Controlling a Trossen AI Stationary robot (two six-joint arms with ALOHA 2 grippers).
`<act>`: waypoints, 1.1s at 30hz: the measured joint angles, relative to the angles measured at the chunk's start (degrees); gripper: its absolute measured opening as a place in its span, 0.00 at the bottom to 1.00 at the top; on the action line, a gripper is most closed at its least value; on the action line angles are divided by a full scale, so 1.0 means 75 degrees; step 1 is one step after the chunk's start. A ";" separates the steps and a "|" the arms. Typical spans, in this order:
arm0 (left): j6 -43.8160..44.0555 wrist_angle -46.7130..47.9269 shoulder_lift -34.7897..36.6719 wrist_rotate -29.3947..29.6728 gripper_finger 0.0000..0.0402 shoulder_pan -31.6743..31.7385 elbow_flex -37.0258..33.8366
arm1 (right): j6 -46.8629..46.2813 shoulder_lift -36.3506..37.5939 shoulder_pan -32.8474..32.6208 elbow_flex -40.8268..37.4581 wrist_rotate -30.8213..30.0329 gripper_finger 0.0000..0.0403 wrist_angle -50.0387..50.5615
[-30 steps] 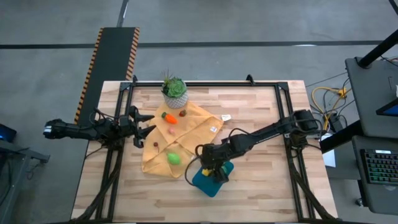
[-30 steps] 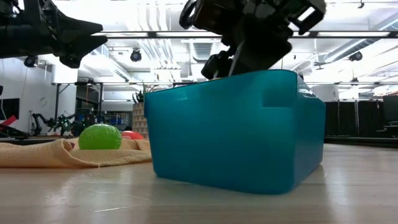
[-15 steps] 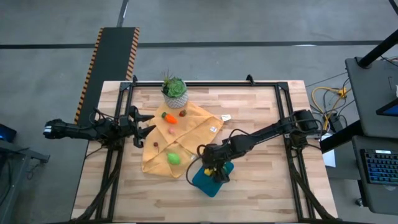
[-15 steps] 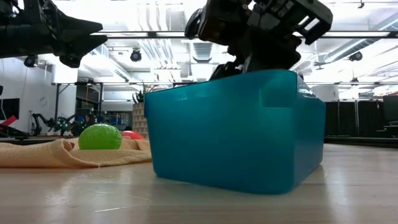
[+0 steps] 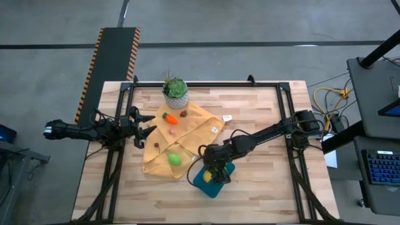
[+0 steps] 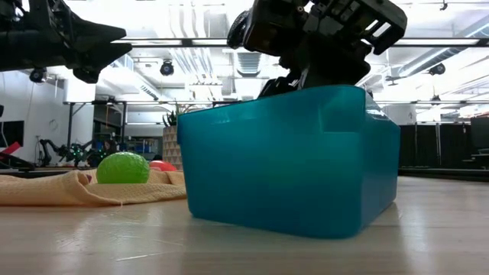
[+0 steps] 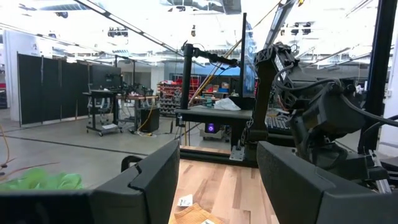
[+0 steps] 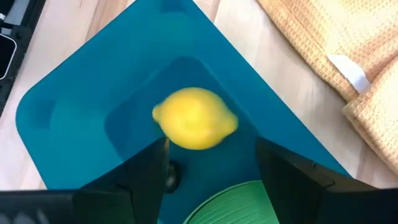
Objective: Pick and placing Produce into tupperware
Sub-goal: Put the pink peach into the blue bin
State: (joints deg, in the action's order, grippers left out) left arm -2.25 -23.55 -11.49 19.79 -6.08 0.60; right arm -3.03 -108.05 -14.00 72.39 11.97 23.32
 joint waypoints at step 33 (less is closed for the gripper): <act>-0.0008 0.0003 -0.0009 -0.0001 0.50 0.0002 0.0003 | 0.1750 -0.0003 0.0941 0.1563 -0.1145 0.54 -0.0762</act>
State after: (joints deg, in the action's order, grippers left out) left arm -2.31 -23.53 -11.55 19.78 -6.07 0.62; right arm 10.10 -108.07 -6.94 84.12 3.38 17.61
